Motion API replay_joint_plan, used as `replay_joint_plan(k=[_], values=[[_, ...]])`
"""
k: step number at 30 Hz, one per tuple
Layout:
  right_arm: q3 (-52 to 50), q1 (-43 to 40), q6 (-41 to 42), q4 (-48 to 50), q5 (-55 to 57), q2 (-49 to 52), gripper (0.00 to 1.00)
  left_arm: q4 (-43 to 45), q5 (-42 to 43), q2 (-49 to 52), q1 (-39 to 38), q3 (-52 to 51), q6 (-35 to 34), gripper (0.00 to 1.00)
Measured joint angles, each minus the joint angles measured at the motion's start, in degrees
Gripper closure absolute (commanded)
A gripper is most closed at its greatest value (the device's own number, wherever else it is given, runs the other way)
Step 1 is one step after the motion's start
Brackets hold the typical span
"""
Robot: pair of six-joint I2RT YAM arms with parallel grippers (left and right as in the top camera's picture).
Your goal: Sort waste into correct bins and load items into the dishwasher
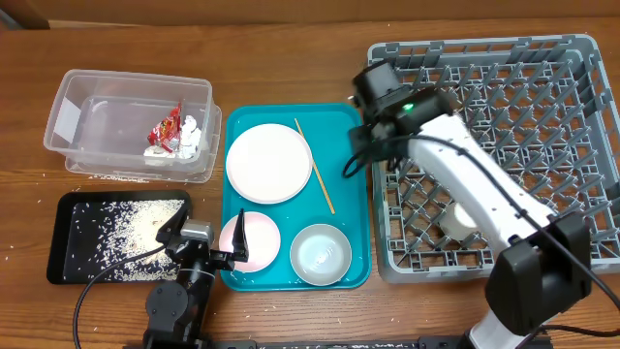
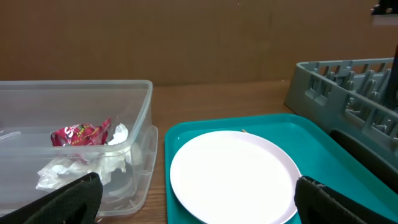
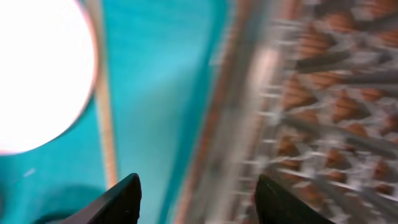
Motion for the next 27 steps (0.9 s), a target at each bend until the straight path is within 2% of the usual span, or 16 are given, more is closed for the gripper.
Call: replay_joint_plan(k=[8, 13, 15, 18, 19, 23, 27], values=[[-0.72, 10.91, 0.22, 2.84, -4.07, 0.50, 0.40, 0.00, 0.02, 0.00, 0.00, 0.00, 0.00, 0.00], [-7.15, 10.95, 0.83, 10.34, -4.26, 2.75, 0.42, 0.02, 0.02, 0.00, 0.00, 0.00, 0.00, 0.00], [-9.94, 10.84, 1.01, 13.03, -4.24, 4.68, 0.46, 0.00, 0.02, 0.00, 0.00, 0.00, 0.00, 0.00], [-10.86, 10.69, 1.07, 13.84, -4.24, 7.13, 0.47, 0.00, 0.02, 0.00, 0.00, 0.00, 0.00, 0.00], [-10.88, 10.69, 1.05, 14.12, -4.24, 7.89, 0.50, 0.00, 0.02, 0.00, 0.00, 0.00, 0.00, 0.00], [-10.88, 10.69, 1.27, 14.88, -4.24, 10.56, 0.80, 0.00, 0.00, 0.00, 0.00, 0.00, 0.00, 0.00], [-10.78, 10.69, 1.29, 15.19, -3.54, 11.78, 0.93, 0.00, 0.02, 0.00, 0.00, 0.00, 0.00, 0.00]])
